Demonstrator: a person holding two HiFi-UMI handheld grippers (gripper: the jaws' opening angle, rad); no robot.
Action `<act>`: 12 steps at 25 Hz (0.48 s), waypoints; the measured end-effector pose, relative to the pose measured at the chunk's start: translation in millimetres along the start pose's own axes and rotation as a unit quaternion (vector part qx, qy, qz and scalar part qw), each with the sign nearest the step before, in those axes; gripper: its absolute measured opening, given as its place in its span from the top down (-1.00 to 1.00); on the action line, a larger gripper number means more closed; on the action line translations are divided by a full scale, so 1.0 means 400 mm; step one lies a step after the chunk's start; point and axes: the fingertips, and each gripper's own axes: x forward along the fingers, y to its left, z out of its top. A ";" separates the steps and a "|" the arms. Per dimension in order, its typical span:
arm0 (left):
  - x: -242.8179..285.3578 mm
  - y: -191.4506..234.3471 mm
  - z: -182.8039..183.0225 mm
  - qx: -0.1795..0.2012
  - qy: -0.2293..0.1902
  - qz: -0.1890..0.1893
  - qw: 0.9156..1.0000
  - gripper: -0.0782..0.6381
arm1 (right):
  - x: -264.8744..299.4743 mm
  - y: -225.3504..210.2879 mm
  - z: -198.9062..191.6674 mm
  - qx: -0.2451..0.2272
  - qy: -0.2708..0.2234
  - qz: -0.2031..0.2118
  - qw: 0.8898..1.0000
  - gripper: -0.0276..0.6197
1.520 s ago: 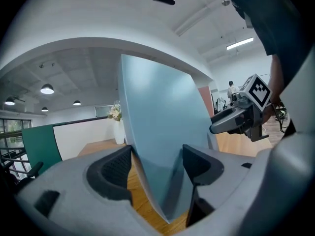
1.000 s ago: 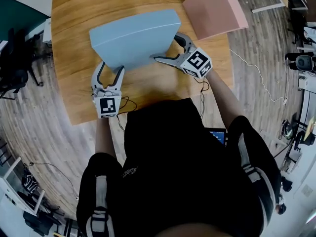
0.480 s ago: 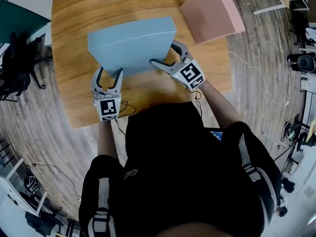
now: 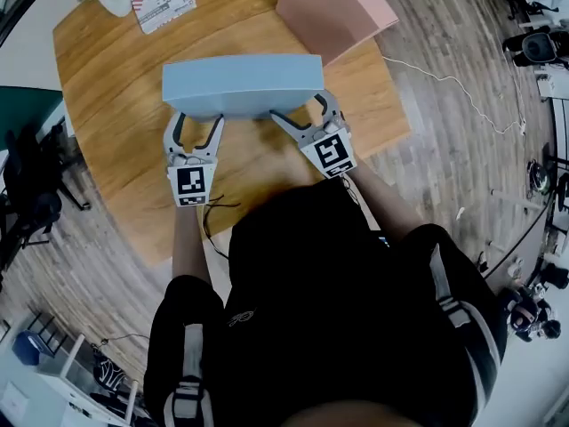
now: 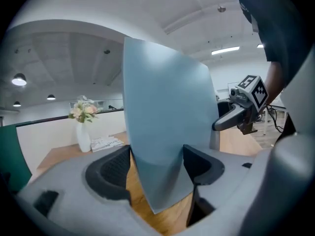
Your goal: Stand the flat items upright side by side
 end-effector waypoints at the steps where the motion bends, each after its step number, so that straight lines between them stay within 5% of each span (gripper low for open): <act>1: 0.021 -0.008 0.007 0.003 -0.003 -0.013 1.000 -0.15 | -0.012 -0.013 -0.007 0.004 0.003 -0.017 1.000 -0.25; 12: 0.204 -0.101 0.053 0.043 -0.024 -0.144 0.988 -0.17 | -0.135 -0.096 -0.073 0.013 0.055 -0.195 0.979 -0.24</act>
